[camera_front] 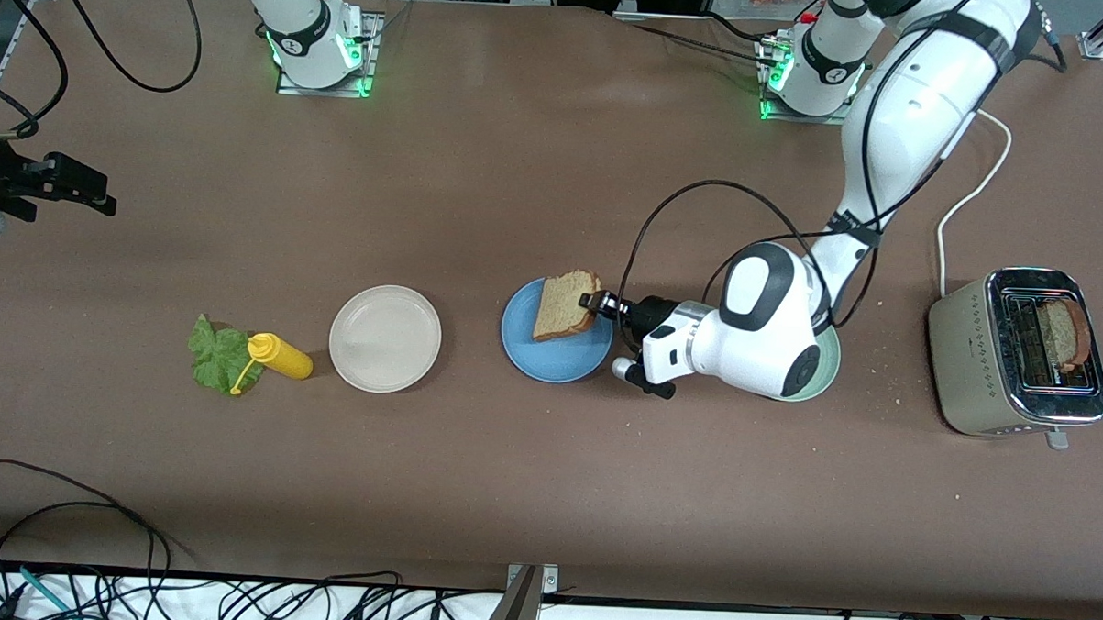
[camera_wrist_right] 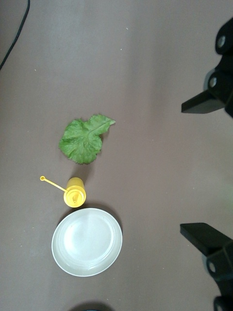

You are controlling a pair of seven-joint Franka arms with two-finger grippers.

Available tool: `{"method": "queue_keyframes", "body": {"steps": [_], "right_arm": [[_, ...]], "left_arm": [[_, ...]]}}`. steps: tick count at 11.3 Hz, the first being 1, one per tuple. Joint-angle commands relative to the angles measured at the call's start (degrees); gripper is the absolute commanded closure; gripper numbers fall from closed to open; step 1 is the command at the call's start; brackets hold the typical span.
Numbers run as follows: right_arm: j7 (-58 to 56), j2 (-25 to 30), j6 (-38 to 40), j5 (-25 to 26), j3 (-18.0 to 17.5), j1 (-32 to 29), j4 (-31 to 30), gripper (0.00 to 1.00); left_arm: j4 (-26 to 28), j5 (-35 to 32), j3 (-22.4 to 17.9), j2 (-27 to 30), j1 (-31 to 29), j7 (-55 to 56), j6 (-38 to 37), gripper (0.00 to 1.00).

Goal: Make sandwich in blue plate with both arms
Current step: 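Carry the toast to the blue plate and release it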

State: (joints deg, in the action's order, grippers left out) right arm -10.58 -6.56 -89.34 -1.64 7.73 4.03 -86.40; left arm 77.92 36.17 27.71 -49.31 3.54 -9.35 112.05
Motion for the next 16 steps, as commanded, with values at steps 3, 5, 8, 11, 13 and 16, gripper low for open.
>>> {"method": "queue_keyframes", "body": {"steps": [3, 5, 8, 11, 13, 16], "right_arm": [[-0.1, -0.2, 0.7, -0.9, 0.0, -0.2, 0.9, 0.00], [-0.1, -0.2, 0.6, -0.9, 0.1, -0.2, 0.9, 0.00], [-0.1, -0.2, 0.7, -0.9, 0.0, -0.2, 0.9, 0.00], [-0.1, -0.2, 0.8, -0.9, 0.1, -0.2, 0.9, 0.00], [-0.1, -0.2, 0.8, -0.9, 0.1, -0.2, 0.9, 0.00], [-0.1, -0.2, 0.8, -0.9, 0.1, -0.2, 0.9, 0.00]], "left_arm": [[0.6, 2.6, -0.1, -4.9, 1.6, -10.1, 6.5, 1.00], [0.6, 1.5, -0.3, -5.0, 0.9, -11.4, 6.3, 0.01], [0.6, -2.0, -1.3, -4.4, -0.5, -16.8, 5.0, 0.00], [0.4, -9.9, -1.3, -2.0, -3.6, -16.4, -1.0, 0.00], [0.4, -15.3, -1.4, 0.6, -4.9, -14.7, -5.4, 0.00], [0.4, -27.4, -1.3, 10.9, -5.7, -3.0, -13.6, 0.00]]}}
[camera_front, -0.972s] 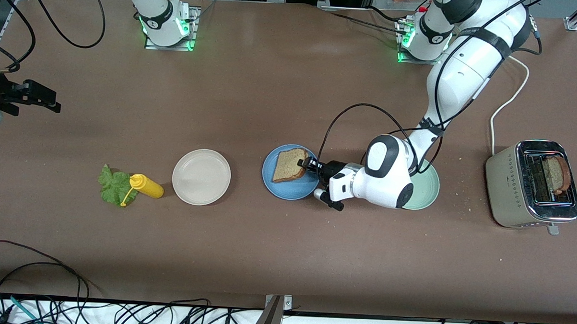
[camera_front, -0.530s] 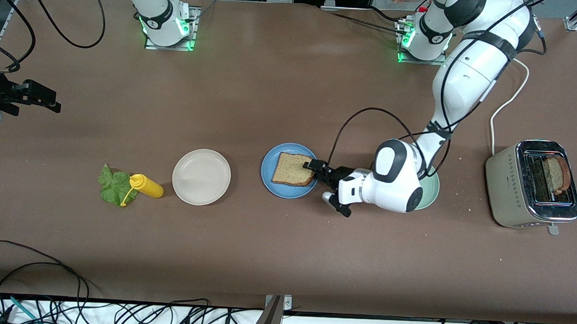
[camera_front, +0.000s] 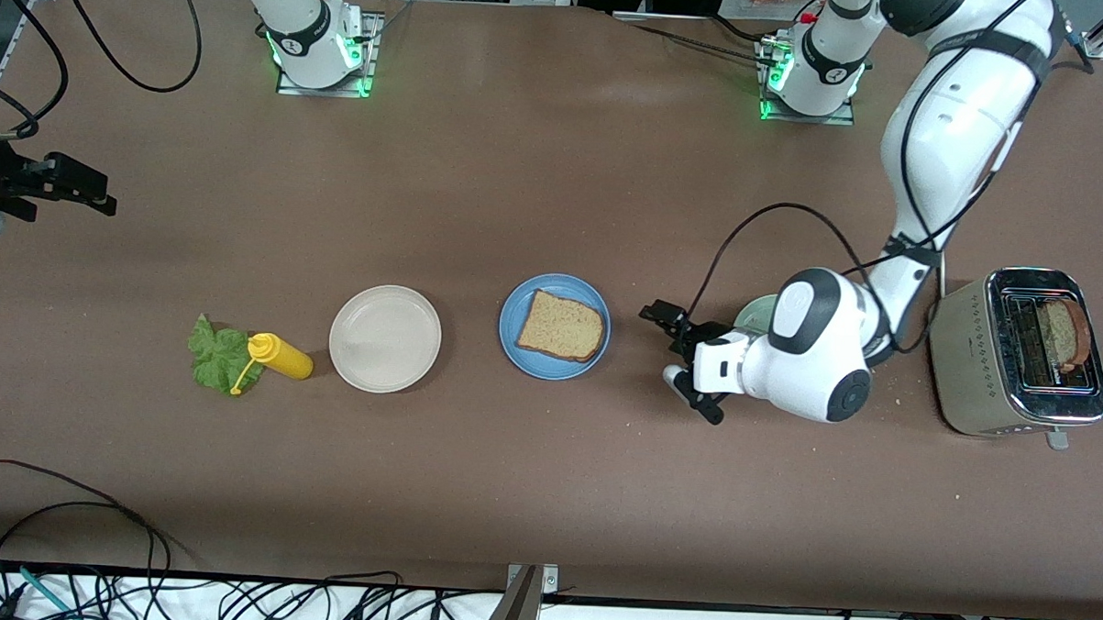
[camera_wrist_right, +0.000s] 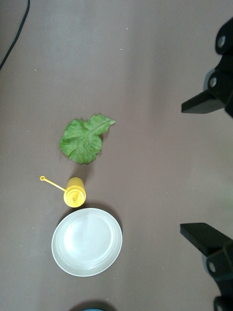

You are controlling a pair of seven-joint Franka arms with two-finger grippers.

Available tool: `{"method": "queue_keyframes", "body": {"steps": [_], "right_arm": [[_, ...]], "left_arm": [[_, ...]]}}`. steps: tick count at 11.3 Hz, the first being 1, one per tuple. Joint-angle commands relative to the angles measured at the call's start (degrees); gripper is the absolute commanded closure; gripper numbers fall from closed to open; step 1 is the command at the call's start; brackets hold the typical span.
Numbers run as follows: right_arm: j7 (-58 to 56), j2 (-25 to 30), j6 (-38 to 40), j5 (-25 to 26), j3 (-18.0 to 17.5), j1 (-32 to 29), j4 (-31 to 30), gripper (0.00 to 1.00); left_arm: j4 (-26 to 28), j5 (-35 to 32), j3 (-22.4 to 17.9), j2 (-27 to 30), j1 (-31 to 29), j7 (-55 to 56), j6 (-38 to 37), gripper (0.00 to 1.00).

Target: Make sandwich in blue plate with both arms

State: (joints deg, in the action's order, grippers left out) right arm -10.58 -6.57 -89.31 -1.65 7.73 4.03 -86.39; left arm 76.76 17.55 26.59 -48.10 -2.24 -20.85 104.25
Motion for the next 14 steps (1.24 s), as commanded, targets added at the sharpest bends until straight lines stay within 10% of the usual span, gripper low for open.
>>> {"method": "queue_keyframes", "body": {"steps": [1, 7, 11, 14], "right_arm": [[-0.1, -0.1, 0.7, -0.9, 0.1, -0.2, 0.9, 0.00], [-0.1, -0.1, 0.4, -0.9, 0.0, -0.2, 1.0, 0.00], [-0.1, -0.1, 0.2, -0.8, 0.0, -0.2, 1.0, 0.00], [-0.1, -0.2, 0.2, -0.8, 0.1, -0.3, 1.0, 0.00]], "left_arm": [[1.3, -13.7, -0.1, 12.6, 0.3, 11.9, -8.3, 0.00], [1.7, -26.2, -1.0, 28.9, -1.2, 18.0, -18.5, 0.00], [12.3, -18.1, -15.8, 43.6, 1.7, 17.1, -17.3, 0.00], [17.1, -18.1, -16.8, 49.5, 1.7, 17.9, -16.0, 0.00]]}}
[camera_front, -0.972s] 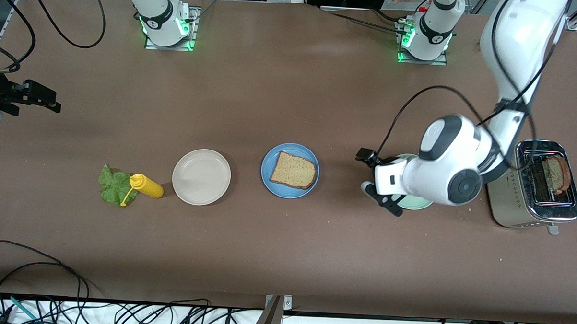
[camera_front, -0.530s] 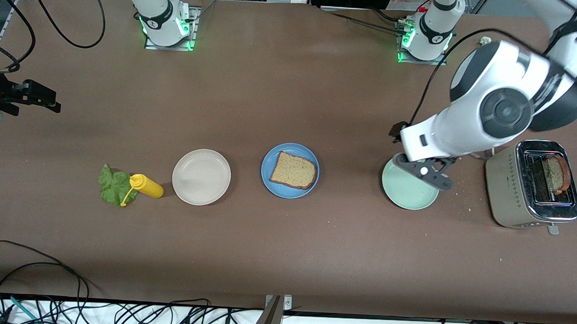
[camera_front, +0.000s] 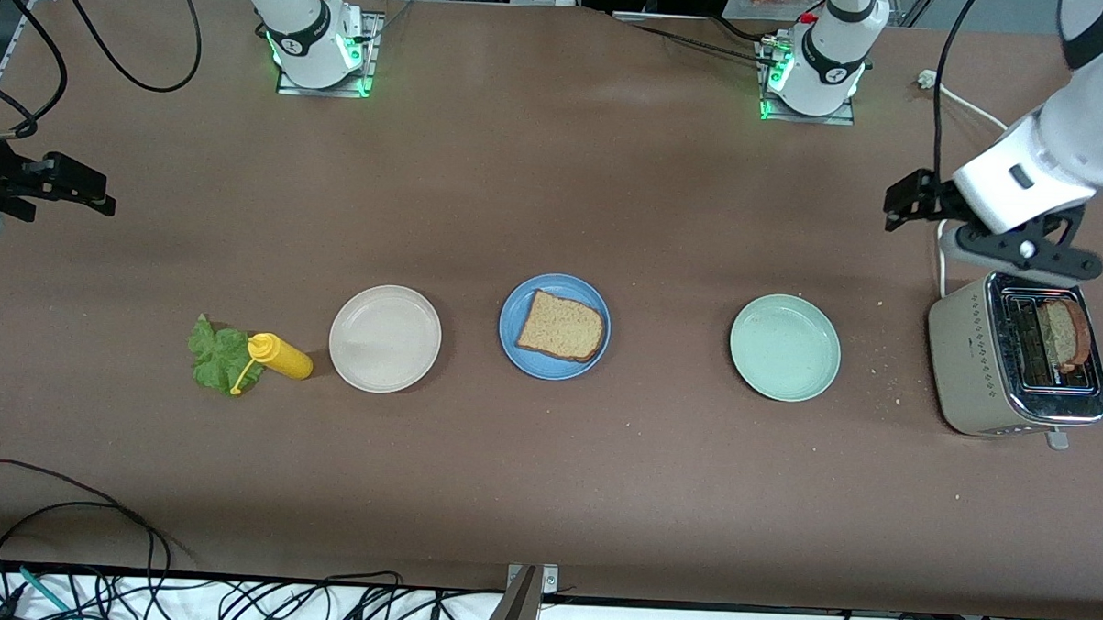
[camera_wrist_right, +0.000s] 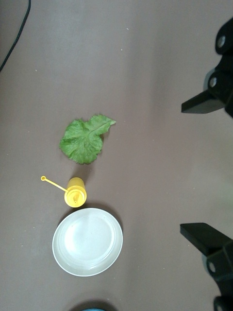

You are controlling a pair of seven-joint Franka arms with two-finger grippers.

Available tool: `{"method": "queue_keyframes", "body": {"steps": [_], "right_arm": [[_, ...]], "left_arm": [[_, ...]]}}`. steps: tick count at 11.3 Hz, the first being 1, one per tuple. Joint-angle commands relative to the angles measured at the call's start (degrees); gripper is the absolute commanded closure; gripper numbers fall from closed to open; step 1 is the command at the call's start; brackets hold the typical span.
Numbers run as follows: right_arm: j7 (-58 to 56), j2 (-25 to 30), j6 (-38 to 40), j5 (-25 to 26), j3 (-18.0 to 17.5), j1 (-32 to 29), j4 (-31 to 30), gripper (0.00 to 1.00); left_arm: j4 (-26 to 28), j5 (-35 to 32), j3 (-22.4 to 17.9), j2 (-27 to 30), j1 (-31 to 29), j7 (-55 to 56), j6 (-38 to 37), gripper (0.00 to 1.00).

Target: Make sandwich in blue plate with both arms

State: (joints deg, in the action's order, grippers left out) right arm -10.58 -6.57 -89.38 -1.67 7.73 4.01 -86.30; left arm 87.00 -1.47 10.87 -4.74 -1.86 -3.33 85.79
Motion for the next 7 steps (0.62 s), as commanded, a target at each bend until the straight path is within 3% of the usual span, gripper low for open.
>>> {"method": "queue_keyframes", "body": {"steps": [1, 3, 7], "right_arm": [[-0.1, -0.2, 0.3, -0.9, 0.1, -1.0, 0.9, 0.00], [0.9, -0.3, 0.1, -6.0, 0.0, -2.9, 0.9, 0.00], [-0.1, -0.5, 0.3, -6.2, 0.0, -5.1, 0.8, 0.00]], "left_arm": [[8.7, 0.9, -1.0, 7.6, 1.5, 0.3, 2.9, 0.00], [12.3, 0.9, -2.9, 9.8, 3.4, -0.2, 4.5, 0.00], [9.4, 1.0, -3.7, 7.0, 3.4, -0.3, 3.7, 0.00]]}}
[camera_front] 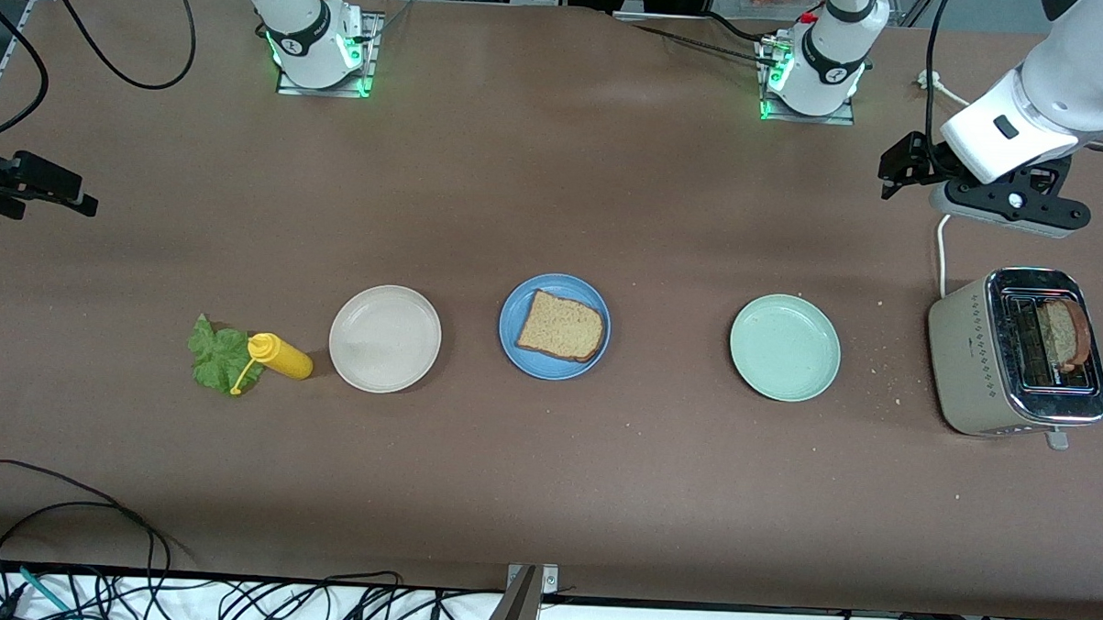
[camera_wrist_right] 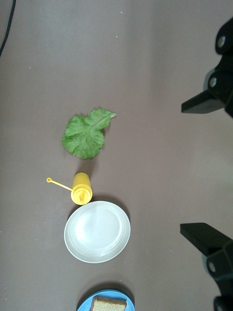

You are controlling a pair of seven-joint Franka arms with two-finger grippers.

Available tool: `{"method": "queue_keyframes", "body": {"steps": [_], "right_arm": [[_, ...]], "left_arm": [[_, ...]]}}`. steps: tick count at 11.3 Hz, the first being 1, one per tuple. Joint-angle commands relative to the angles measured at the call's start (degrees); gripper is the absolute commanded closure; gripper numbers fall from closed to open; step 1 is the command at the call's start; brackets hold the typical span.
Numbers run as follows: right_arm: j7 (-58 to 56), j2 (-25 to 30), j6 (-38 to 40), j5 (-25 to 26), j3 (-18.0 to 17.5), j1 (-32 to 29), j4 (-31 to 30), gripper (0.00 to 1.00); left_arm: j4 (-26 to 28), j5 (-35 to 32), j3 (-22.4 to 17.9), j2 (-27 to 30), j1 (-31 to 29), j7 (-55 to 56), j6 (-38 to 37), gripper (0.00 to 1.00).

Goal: Make sandwich in blue plate with both arms
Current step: 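Reach the right gripper down to the green lettuce leaf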

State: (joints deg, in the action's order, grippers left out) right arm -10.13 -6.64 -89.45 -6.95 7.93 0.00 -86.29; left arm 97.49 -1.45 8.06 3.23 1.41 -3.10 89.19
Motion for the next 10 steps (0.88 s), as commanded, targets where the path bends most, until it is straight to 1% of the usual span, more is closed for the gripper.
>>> {"method": "queue_keyframes", "body": {"steps": [1, 3, 4, 5, 7, 8, 10], "right_arm": [[-0.8, -0.2, 0.9, -0.8, 0.1, -1.6, 0.3, 0.00], [-0.6, -1.6, 0.2, 2.1, -0.2, -1.3, 0.3, 0.00], [-0.5, -2.3, 0.2, 2.5, -0.3, -1.2, 0.2, 0.00], [-0.1, -3.5, 0.2, 2.6, -0.5, -1.1, 0.6, 0.00], [0.1, -4.3, 1.4, 2.6, -0.6, -0.9, -0.6, 0.00], [0.2, -4.9, 1.4, 1.8, -0.6, -1.0, -0.5, 0.00], [-0.8, -7.8, 0.3, 2.3, -1.0, 0.1, -0.5, 0.00]], "left_arm": [[-1.2, 1.0, -0.9, -1.0, 0.2, -0.5, 0.1, 0.00], [-1.2, 1.0, -0.9, -1.0, 0.2, -0.3, -0.1, 0.00], [-1.2, 1.0, -1.0, -1.1, -0.1, -0.6, -0.9, 0.00], [-1.2, 1.0, -0.9, -1.1, -0.4, -0.6, -1.1, 0.00], [-1.2, 1.0, -0.8, -1.1, -0.3, -0.6, -1.1, 0.00], [-1.2, 1.2, -0.8, -1.1, -0.3, -0.5, -1.1, 0.00], [-1.9, 2.2, -0.8, -1.3, -0.3, -0.2, -1.1, 0.00]]}}
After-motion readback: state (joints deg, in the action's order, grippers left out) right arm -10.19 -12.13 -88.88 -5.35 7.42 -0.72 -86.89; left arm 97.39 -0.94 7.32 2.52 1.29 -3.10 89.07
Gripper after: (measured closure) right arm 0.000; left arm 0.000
